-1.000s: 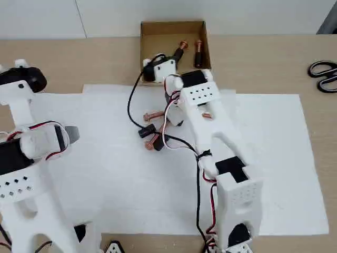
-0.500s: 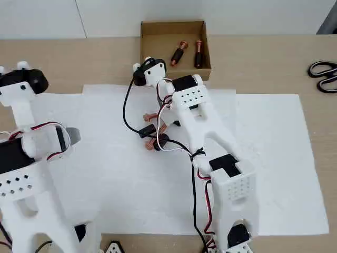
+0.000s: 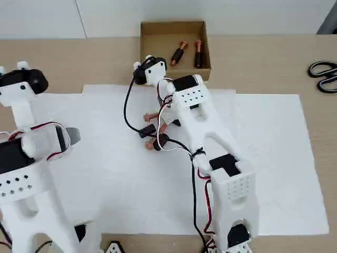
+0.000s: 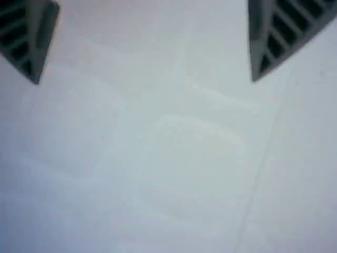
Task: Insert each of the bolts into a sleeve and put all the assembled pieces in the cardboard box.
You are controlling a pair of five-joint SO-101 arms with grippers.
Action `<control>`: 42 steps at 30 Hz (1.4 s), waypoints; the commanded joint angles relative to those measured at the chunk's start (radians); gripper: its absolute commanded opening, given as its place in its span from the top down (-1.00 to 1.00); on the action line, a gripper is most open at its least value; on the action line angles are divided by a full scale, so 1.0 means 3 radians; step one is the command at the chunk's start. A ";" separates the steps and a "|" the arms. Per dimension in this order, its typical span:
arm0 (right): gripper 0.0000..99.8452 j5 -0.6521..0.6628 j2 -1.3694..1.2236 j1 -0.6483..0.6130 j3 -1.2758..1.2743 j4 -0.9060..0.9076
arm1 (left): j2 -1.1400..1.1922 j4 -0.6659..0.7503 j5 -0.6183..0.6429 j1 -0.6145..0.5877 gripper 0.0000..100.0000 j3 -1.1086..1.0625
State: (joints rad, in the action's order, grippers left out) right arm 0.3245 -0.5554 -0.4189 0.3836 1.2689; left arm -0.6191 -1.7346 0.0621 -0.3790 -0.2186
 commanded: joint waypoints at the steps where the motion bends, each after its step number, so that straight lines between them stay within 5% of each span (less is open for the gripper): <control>1: 0.61 0.0026 0.0289 -0.0028 0.0031 0.0069 | -0.0020 -0.0051 0.0015 0.0005 0.51 0.0008; 33: 0.61 0.0020 -0.0110 -0.0171 -0.0005 0.0064 | -0.0020 -0.0051 0.0015 0.0005 0.51 0.0008; 42: 0.79 0.0026 -0.0207 -0.0166 -0.0005 0.0069 | -0.0020 -0.0051 0.0015 0.0005 0.51 0.0008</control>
State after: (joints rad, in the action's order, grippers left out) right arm 0.3230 -0.6153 -0.4618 0.3897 1.2873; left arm -0.6191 -1.7346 0.0621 -0.3790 -0.2186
